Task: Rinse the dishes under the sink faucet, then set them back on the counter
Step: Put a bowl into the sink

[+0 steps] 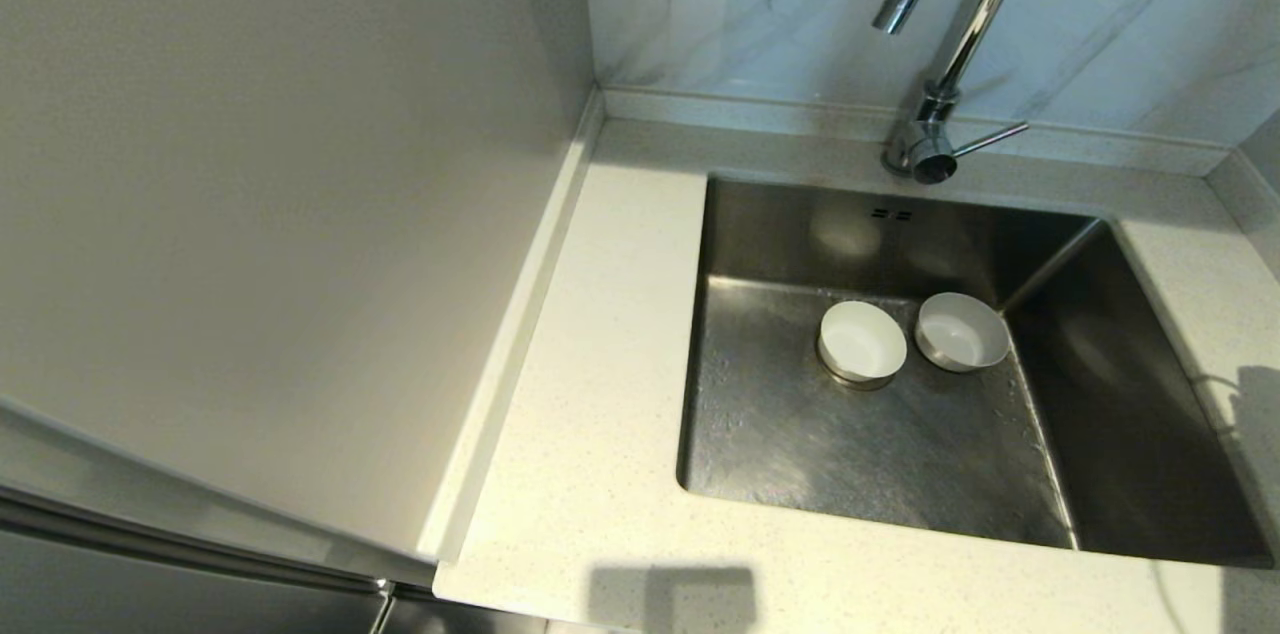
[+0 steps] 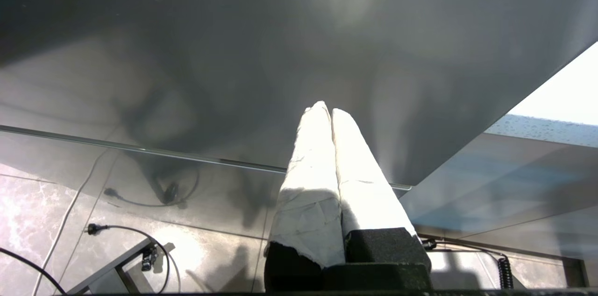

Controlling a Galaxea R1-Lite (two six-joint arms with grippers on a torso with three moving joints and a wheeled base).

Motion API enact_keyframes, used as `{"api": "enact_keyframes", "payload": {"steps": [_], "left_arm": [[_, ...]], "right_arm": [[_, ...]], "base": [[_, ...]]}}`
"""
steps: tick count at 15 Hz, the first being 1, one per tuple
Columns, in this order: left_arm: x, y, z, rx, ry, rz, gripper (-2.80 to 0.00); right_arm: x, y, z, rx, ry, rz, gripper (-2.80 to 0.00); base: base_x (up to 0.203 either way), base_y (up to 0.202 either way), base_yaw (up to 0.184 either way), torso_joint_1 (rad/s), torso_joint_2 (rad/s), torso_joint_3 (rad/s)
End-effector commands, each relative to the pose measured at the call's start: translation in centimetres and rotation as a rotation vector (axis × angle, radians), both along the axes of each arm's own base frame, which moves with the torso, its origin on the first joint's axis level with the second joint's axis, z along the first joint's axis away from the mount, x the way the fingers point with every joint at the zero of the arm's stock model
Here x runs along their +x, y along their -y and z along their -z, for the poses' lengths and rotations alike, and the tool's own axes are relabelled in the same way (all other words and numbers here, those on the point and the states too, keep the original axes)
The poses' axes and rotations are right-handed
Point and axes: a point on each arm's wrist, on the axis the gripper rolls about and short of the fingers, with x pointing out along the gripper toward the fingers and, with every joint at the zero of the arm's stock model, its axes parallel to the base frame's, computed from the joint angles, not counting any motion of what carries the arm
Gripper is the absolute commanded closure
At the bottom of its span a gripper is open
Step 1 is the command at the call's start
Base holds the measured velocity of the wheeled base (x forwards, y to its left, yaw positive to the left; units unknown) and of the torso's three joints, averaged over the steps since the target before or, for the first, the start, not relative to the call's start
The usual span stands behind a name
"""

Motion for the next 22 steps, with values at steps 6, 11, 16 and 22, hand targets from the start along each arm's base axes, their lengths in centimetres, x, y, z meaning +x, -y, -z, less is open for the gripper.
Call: {"api": "enact_keyframes", "payload": {"steps": [6,11,16,22], "left_arm": [[0.0,0.0,0.0,0.0,0.003,-0.001,0.0],[0.0,0.0,0.0,0.0,0.003,-0.001,0.0],[0.0,0.0,0.0,0.0,0.003,-0.001,0.0],[0.0,0.0,0.0,0.0,0.003,0.001,0.0]], "right_arm": [[0.9,-7.2,-1.6,-0.044,0.05,-0.341,0.0],[4.8,-11.6,2.7,-0.137,0.269,-0.548,0.0],[7.0,-14.8,5.3,-0.111,0.254,-0.675,0.0],[8.8,-17.3,7.4,-0.082,0.204,-0.763,0.0]], "base": [[0.0,0.0,0.0,0.0,0.0,0.0],[0.0,0.0,0.0,0.0,0.0,0.0],[0.0,0.0,0.0,0.0,0.0,0.0],[0.0,0.0,0.0,0.0,0.0,0.0]]}}
